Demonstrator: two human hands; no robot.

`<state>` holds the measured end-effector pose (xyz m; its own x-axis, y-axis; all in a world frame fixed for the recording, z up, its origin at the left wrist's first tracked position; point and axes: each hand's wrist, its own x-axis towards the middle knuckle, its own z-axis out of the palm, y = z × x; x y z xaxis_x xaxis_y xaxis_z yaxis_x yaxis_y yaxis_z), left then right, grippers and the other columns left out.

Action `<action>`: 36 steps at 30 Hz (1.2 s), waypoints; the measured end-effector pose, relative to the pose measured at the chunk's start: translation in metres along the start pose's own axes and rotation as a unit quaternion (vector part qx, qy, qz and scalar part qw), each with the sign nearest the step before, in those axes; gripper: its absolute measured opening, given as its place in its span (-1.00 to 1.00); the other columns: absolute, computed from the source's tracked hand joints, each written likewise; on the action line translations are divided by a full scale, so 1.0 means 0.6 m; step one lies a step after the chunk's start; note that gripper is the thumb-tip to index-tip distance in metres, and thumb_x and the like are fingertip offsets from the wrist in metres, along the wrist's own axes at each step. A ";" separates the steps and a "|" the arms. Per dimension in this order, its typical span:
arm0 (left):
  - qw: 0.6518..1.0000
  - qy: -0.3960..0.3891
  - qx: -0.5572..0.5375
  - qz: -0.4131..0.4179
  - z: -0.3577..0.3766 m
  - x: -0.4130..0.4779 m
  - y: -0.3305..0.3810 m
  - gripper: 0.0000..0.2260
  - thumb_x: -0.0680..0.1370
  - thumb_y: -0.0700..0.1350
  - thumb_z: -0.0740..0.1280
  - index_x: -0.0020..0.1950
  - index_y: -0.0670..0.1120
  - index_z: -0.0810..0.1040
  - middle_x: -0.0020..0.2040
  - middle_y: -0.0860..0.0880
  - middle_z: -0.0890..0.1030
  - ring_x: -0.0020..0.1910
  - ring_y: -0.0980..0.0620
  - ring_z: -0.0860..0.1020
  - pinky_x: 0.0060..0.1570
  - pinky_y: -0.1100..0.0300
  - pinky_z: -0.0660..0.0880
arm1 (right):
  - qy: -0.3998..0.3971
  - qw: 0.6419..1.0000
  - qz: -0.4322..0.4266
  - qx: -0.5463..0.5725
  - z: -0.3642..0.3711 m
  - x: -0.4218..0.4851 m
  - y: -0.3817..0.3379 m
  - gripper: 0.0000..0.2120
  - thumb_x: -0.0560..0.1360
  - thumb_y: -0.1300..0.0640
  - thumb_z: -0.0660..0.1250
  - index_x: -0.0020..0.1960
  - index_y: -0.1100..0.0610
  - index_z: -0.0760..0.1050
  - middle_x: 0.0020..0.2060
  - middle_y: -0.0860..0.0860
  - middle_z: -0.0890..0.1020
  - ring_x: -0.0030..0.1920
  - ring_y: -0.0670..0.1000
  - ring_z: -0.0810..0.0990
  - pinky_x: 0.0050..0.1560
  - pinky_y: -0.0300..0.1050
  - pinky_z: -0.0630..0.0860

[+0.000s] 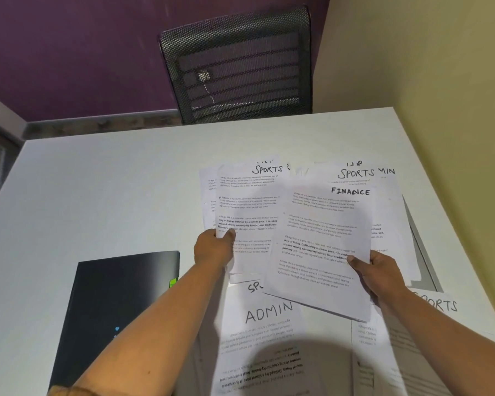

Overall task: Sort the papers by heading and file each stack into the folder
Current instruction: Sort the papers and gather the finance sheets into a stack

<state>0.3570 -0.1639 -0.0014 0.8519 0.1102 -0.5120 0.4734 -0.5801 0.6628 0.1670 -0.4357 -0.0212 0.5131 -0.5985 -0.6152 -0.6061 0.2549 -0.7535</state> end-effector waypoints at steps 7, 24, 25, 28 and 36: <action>0.990 -0.023 -0.128 -0.051 -0.002 0.005 0.012 -0.67 0.56 0.03 0.37 -0.33 -0.12 0.47 -0.34 -0.07 0.57 -0.37 -0.06 0.52 -0.25 0.17 0.47 | 0.009 1.000 0.000 0.014 0.003 -0.010 -0.009 -0.89 0.52 0.24 0.42 0.03 0.21 0.61 -0.59 -0.10 0.58 -0.70 -0.20 0.42 -0.65 -0.36 0.35; 0.986 -0.025 -0.163 -0.018 -0.029 0.008 -0.002 -0.88 0.50 -0.27 0.43 -0.24 -0.17 0.57 -0.26 -0.11 0.63 -0.38 -0.04 0.53 -0.26 0.11 0.53 | 0.017 1.000 -0.013 0.019 0.011 -0.020 -0.019 -0.84 0.52 0.27 0.41 0.08 0.29 0.59 -0.64 -0.12 0.55 -0.72 -0.21 0.41 -0.68 -0.41 0.29; 0.988 -0.029 -0.149 -0.013 -0.029 0.008 -0.002 -0.90 0.48 -0.32 0.43 -0.18 -0.14 0.62 -0.21 -0.09 0.67 -0.32 -0.07 0.60 -0.19 0.08 0.60 | 0.018 1.000 -0.009 0.021 0.011 -0.019 -0.019 -0.85 0.52 0.27 0.41 0.07 0.28 0.58 -0.63 -0.11 0.55 -0.73 -0.21 0.40 -0.70 -0.41 0.28; 0.994 -0.024 -0.105 -0.018 -0.026 0.010 -0.002 -0.79 0.43 -0.40 0.42 -0.16 -0.08 0.62 -0.18 -0.11 0.69 -0.26 -0.10 0.64 -0.11 -0.04 0.66 | 0.016 0.999 -0.012 0.036 0.012 -0.017 -0.016 -0.78 0.51 0.27 0.42 0.13 0.34 0.59 -0.34 0.12 0.65 -0.70 -0.20 0.43 -0.66 -0.40 0.32; 0.994 0.071 -0.082 -0.019 -0.017 0.014 0.019 -0.64 0.37 -0.43 0.36 0.06 -0.10 0.45 0.00 -0.05 0.57 -0.32 0.03 0.51 -0.53 0.29 0.38 | -0.004 0.999 -0.016 0.028 0.008 -0.011 -0.008 -0.79 0.48 0.26 0.45 0.11 0.26 0.62 -0.03 0.19 0.71 -0.44 -0.09 0.65 -0.45 -0.30 0.53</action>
<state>0.3716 -0.1613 0.0073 0.8500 0.2496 -0.4640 0.5265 -0.4359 0.7299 0.1694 -0.4296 -0.0148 0.5375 -0.6007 -0.5918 -0.5534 0.2782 -0.7851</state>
